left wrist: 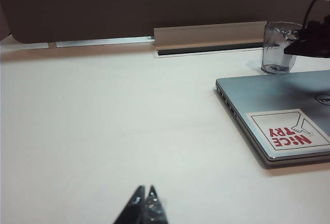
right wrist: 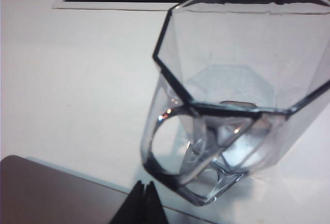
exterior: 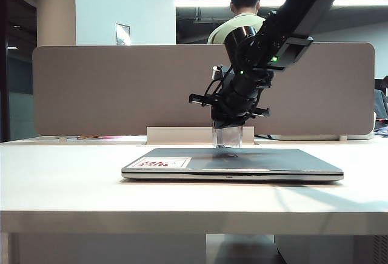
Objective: Pick up the water cup and place it on the right side of the laptop.
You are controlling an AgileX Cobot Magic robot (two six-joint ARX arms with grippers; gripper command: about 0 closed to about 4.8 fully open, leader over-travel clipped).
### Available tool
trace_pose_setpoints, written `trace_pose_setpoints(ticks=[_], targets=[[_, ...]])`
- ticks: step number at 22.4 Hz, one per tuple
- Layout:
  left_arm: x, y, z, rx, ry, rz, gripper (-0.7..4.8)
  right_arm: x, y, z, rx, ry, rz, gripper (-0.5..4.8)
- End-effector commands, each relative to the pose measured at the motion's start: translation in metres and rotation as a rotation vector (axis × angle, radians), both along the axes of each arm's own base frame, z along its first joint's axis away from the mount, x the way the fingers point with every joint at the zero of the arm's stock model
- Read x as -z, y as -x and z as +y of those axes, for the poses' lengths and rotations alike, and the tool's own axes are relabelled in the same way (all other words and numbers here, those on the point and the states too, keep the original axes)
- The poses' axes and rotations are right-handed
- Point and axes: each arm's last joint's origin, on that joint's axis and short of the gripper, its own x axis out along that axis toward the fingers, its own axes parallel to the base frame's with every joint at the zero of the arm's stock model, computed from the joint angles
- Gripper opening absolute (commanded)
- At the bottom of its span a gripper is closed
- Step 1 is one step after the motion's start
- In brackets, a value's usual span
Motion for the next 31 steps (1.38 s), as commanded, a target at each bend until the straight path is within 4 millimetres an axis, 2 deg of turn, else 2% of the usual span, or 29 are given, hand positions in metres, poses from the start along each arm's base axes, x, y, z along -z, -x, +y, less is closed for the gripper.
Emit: trace_pose_setpoints(ticks=[1, 8, 19, 31], targets=[[-0.003, 0.000, 0.000, 0.004, 0.005, -0.015, -0.04, -0.006, 0.000, 0.002, -0.022, -0.025, -0.023, -0.09], [-0.003, 0.000, 0.000, 0.004, 0.004, -0.015, -0.04, -0.013, -0.003, 0.003, -0.019, -0.053, -0.096, -0.09], [-0.003, 0.000, 0.000, 0.004, 0.005, -0.016, -0.04, -0.001, -0.009, -0.003, 0.018, -0.039, -0.091, -0.09], [-0.003, 0.000, 0.000, 0.004, 0.005, -0.015, -0.04, 0.006, -0.019, -0.041, 0.141, 0.028, -0.027, -0.09]])
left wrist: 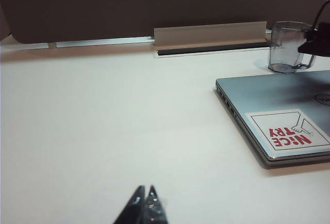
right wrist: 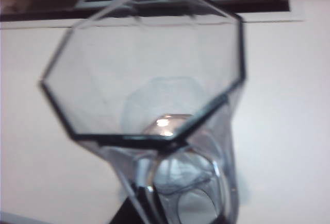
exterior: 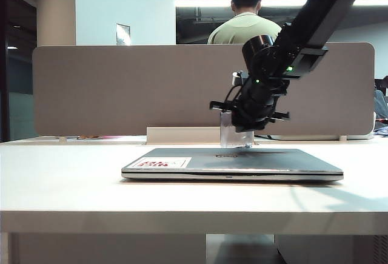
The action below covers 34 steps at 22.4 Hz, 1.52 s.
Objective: Pick up the water cup and place it on the right side of the laptop.
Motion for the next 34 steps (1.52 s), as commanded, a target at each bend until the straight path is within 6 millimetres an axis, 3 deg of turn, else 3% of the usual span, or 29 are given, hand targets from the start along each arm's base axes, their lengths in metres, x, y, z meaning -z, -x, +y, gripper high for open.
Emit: trace_pose_setpoints(ticks=[1, 7, 21, 34], targets=[[-0.003, 0.000, 0.000, 0.004, 0.005, -0.015, -0.04, -0.005, -0.003, -0.008, 0.025, 0.008, -0.009, -0.09], [-0.003, 0.000, 0.000, 0.004, 0.005, -0.014, -0.04, -0.005, -0.006, -0.019, 0.027, 0.107, -0.027, -0.09], [-0.002, 0.000, 0.000, 0.004, 0.005, -0.014, -0.04, -0.002, -0.012, -0.052, 0.098, 0.138, 0.021, -0.09], [-0.002, 0.000, 0.000, 0.004, 0.005, -0.014, -0.04, -0.032, 0.006, -0.063, 0.068, 0.229, 0.126, -0.08]])
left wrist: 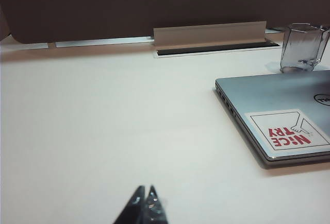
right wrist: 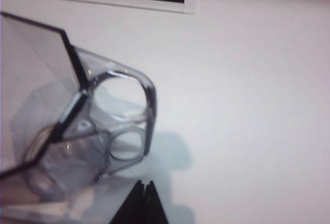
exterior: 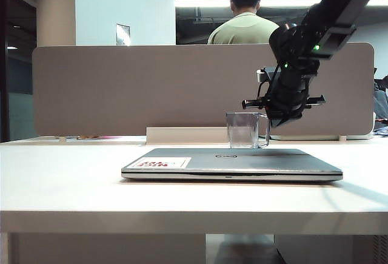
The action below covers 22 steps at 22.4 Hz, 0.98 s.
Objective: Pick up the water cup and place it on the right side of the laptop.
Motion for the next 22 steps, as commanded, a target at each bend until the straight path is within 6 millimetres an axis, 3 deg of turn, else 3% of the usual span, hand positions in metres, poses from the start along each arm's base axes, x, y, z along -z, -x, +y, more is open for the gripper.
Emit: trace_pose_setpoints(ticks=[1, 11, 15, 20, 21, 22], targets=[[-0.002, 0.000, 0.000, 0.004, 0.005, -0.014, -0.04, -0.008, 0.004, -0.007, 0.013, 0.008, 0.030, -0.08], [-0.002, 0.000, 0.000, 0.004, 0.005, -0.014, -0.04, -0.011, 0.000, -0.036, -0.016, -0.129, 0.050, -0.07], [-0.002, 0.000, 0.000, 0.004, 0.004, -0.014, -0.04, -0.009, -0.002, -0.045, -0.076, -0.185, 0.064, 0.61], [-0.002, 0.000, 0.000, 0.004, 0.004, -0.014, -0.04, -0.003, -0.006, -0.043, -0.136, -0.220, 0.049, 0.73], [-0.002, 0.000, 0.000, 0.004, 0.004, -0.014, -0.04, 0.001, -0.007, -0.041, -0.167, -0.241, 0.051, 1.17], [-0.002, 0.000, 0.000, 0.004, 0.004, -0.014, -0.04, 0.002, -0.007, -0.040, -0.171, -0.241, 0.051, 1.29]])
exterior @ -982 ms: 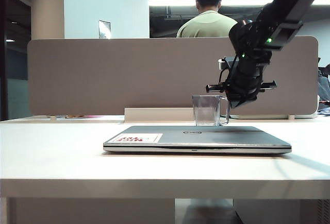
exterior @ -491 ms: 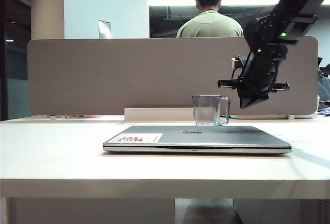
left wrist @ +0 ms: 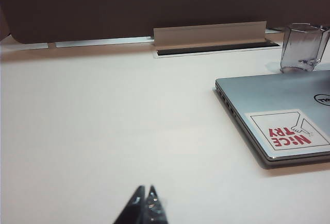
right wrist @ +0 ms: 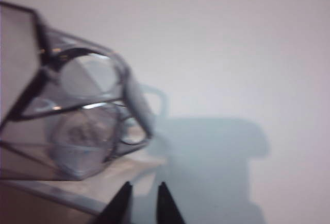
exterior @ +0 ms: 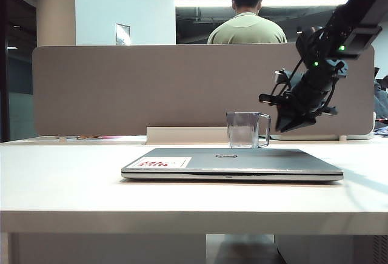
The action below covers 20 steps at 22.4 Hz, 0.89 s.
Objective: Pick up the water cup and place it on the right side of the laptop.
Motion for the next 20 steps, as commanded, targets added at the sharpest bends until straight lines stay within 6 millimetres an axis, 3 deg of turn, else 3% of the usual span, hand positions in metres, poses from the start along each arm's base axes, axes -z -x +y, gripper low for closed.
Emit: trace_pose_setpoints(ticks=[1, 20], targets=[[-0.002, 0.000, 0.000, 0.004, 0.005, -0.014, -0.04, 0.000, -0.002, 0.005, -0.041, -0.027, -0.027, 1.31], [-0.002, 0.000, 0.000, 0.004, 0.005, -0.015, -0.04, 0.017, -0.018, 0.019, -0.052, -0.048, -0.189, 1.12]])
